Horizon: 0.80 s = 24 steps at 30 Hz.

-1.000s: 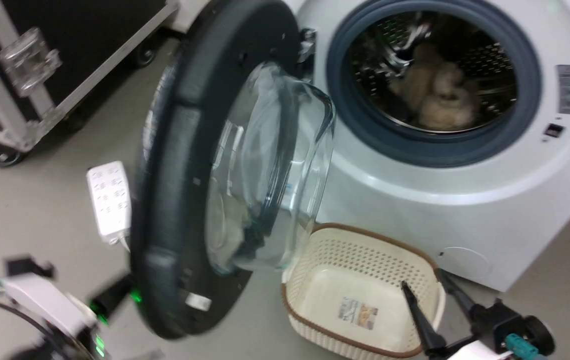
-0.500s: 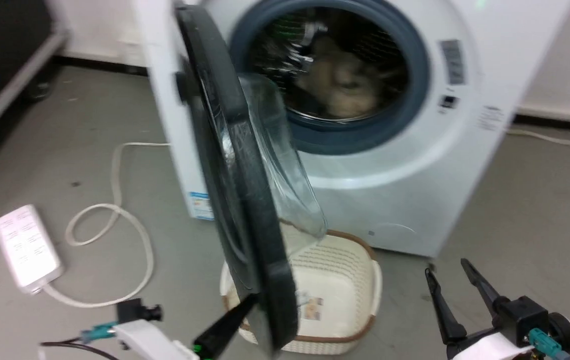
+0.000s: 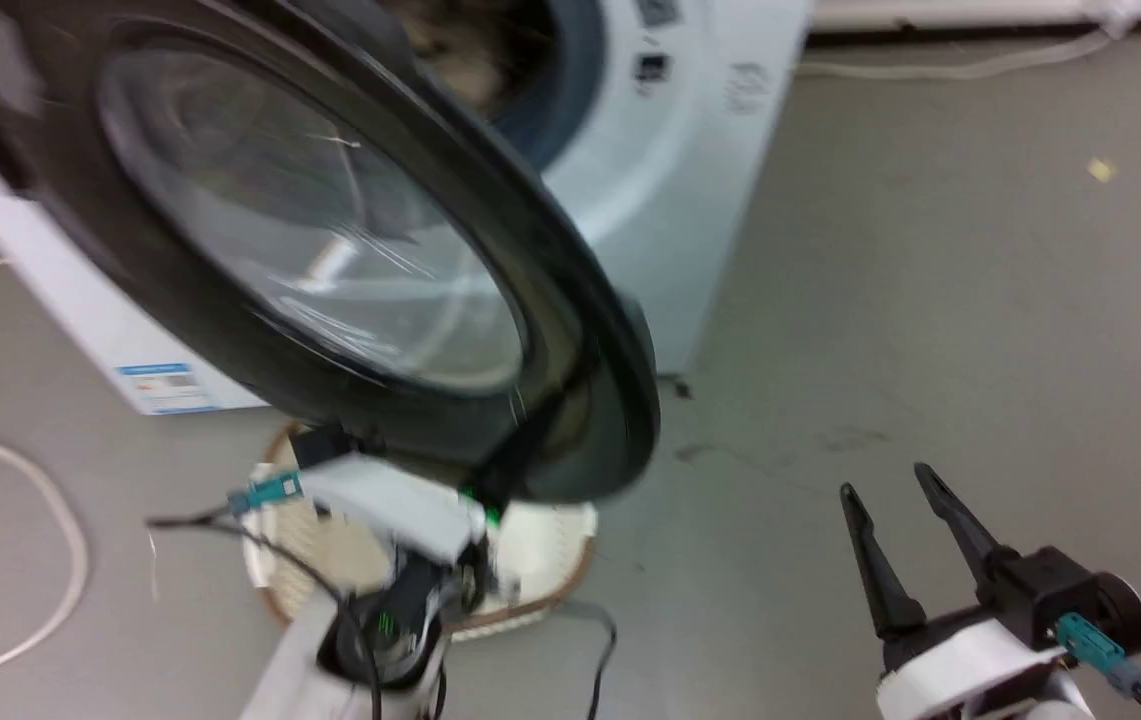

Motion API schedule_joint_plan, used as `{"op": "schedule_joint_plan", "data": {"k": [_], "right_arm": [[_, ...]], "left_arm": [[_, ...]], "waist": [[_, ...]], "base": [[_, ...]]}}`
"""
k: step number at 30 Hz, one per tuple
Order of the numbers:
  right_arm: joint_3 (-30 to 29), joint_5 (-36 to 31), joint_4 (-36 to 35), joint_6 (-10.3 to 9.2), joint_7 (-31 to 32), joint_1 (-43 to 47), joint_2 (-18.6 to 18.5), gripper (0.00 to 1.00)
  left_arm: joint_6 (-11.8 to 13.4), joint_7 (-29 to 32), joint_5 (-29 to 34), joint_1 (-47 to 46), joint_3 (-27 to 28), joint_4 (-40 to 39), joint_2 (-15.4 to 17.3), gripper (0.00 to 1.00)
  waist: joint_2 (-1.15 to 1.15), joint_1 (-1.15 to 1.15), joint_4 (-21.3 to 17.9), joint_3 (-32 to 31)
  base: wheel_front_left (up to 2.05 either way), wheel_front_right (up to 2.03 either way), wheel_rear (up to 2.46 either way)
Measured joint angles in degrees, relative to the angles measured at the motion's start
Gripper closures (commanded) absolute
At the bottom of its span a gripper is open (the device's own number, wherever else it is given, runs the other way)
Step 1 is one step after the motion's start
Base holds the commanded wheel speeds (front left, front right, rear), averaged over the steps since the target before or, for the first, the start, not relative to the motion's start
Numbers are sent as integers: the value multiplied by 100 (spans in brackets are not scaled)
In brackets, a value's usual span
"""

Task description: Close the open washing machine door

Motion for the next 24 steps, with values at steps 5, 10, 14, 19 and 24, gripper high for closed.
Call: {"op": "schedule_joint_plan", "data": {"k": [5, 10, 14, 19, 24], "right_arm": [[137, 85, 108, 0, -57, -227, 45, 0], [218, 190, 279, 0, -87, -328, 69, 0], [243, 335, 287, 0, -108, -336, 73, 0], [285, 455, 16, 0, -109, -313, 80, 0], [260, 424, -176, 0, -109, -163, 81, 0]], "left_arm": [[-9, -723, -45, -916, -46, 726, 2, 100], [-48, -1399, -227, -1907, -169, 1674, -11, 100], [-48, -1608, -275, -2056, -282, 1794, -10, 100], [-49, -1708, 238, -1680, -781, 1257, 124, 52], [-49, -2009, 802, -928, -1258, 539, 557, 0]], "waist": [[0, 0, -466, 325], [0, 0, -946, 640], [0, 0, -989, 648], [0, -1, -700, 430], [0, -2, -383, 207]], "base": [[0, 0, 0], [0, 0, 0], [0, 0, 0], [0, 0, 0], [0, 0, 0]]}}
